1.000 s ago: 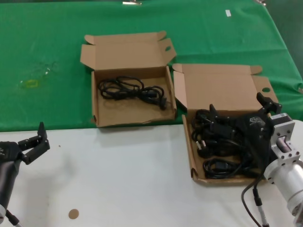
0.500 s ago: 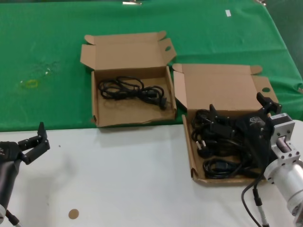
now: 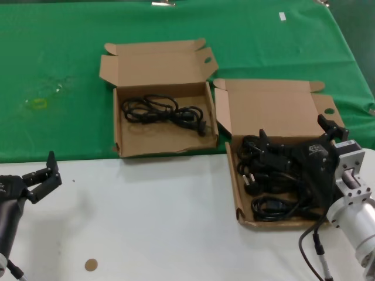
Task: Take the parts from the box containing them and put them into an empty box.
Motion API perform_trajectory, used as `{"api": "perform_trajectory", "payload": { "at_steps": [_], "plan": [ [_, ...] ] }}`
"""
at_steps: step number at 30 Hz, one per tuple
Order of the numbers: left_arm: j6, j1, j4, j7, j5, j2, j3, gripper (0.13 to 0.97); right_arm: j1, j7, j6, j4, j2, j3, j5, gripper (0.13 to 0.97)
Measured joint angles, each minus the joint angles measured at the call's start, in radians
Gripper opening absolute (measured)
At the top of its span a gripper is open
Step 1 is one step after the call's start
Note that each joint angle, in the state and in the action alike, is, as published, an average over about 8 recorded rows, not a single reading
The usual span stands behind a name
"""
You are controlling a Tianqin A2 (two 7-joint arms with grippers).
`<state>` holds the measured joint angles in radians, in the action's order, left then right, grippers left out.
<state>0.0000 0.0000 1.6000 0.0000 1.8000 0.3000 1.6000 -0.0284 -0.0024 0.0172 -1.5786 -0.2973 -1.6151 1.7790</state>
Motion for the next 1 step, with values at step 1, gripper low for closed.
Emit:
{"api": "perform_trajectory", "payload": {
  "at_steps": [1],
  "plan": [
    [0.000, 0.000, 0.000, 0.000, 0.000, 0.000, 0.000, 0.966, 0.000, 0.000, 0.000, 0.000, 0.000, 0.000, 0.000, 0.966]
  ]
}}
